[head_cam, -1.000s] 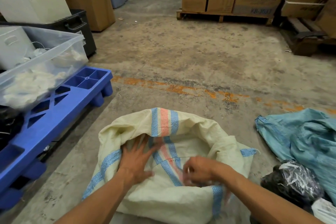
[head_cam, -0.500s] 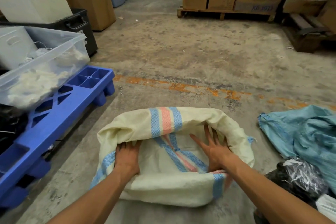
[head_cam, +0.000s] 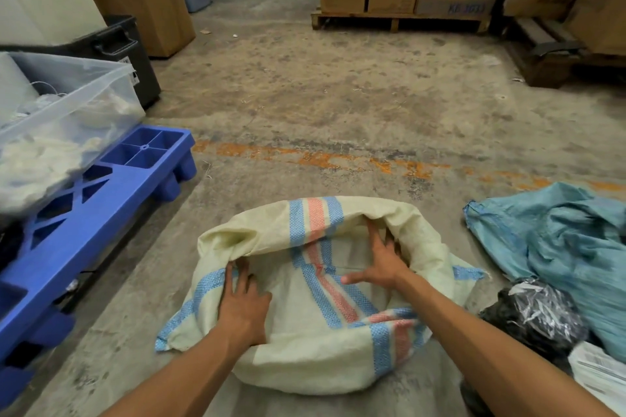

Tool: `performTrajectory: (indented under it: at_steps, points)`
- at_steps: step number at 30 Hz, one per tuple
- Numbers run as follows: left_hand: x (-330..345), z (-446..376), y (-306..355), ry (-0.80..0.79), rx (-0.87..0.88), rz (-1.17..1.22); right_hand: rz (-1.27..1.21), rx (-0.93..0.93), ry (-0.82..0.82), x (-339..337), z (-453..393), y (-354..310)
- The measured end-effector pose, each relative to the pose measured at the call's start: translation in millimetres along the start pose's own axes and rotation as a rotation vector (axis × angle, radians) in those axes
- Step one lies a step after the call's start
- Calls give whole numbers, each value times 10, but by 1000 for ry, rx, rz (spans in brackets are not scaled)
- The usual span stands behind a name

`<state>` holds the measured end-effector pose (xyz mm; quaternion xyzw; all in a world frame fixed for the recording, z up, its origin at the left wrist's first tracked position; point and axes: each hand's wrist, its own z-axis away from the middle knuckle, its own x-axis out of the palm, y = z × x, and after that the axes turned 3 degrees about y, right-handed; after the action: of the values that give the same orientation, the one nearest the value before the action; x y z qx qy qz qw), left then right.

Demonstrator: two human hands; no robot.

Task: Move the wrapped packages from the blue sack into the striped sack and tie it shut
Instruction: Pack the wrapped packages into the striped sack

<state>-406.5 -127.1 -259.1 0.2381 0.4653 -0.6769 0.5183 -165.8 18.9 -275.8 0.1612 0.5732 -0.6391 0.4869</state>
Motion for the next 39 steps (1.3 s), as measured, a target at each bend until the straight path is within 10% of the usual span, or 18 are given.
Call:
performTrajectory:
  at_steps: [16, 31, 39]
  points:
    - [-1134, 158, 188, 238, 167, 844, -220, -316, 136, -828, 798, -281]
    - [-2567, 968, 2013, 235, 684, 753, 96, -80, 181, -2574, 2808, 872]
    - [-2394, 1255, 3259, -19, 595, 959, 112, 280, 197, -2424, 3376, 1946]
